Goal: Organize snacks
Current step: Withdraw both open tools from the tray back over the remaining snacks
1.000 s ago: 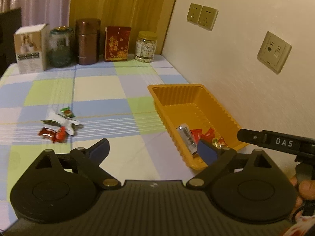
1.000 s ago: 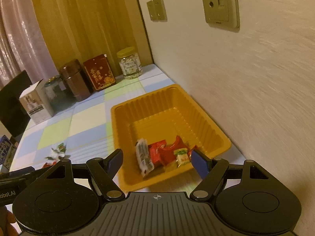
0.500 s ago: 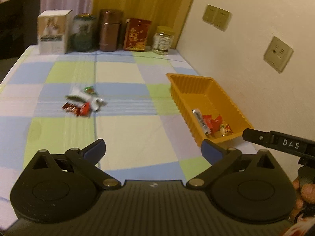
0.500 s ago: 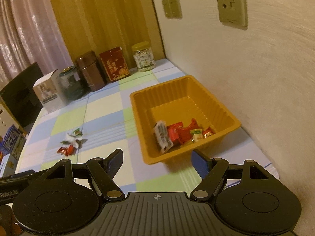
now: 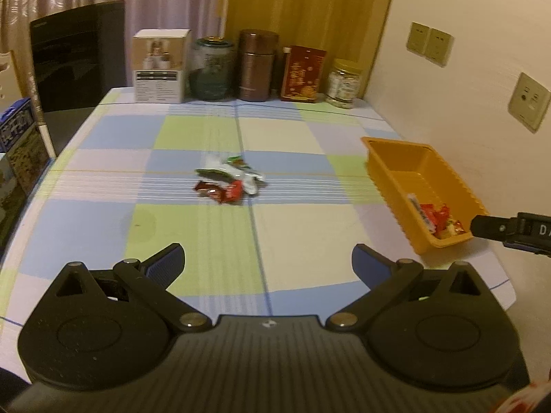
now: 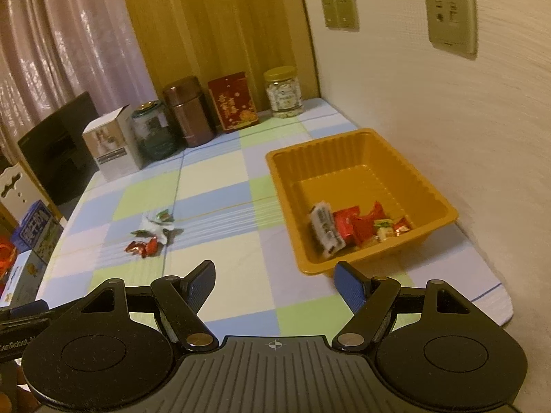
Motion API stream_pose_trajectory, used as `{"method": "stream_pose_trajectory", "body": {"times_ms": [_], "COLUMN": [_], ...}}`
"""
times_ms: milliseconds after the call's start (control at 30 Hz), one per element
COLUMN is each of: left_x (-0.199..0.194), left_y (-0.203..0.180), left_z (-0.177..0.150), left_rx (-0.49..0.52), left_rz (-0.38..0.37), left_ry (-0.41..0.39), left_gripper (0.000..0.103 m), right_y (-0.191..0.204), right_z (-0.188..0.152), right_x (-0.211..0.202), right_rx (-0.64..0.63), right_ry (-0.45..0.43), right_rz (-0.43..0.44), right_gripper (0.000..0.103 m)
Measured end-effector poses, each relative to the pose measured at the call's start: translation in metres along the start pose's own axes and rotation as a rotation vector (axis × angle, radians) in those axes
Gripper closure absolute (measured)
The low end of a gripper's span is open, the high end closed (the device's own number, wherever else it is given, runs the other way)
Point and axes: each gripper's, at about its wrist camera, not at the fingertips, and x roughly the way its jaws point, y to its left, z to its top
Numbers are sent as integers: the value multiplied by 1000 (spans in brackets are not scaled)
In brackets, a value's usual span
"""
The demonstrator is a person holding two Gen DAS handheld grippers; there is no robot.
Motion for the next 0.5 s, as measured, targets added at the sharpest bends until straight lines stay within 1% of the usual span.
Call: {"method": "stream_pose_trajectory", "body": {"times_ms": [67,267,400,500], "left_x": [-2,-3,-6,-5], "left_y": [7,23,37,45], "left_z": [0,5,9,11], "left_rx": [-1,-8,-46,-52], "left_rz": [5,54,48,67], "left_ry": [-3,10,7,10], "left_gripper": [1,1,1,1], "right_y": [6,22,34,42], "right_z": [-1,-2,-2,-2], "right_x": [2,9,14,18], "right_rx": [-7,-34,-51,-67], "right_ry": [4,15,19,25], "right_rz": [7,30,45,53], "right_gripper": [27,27,27,27]}}
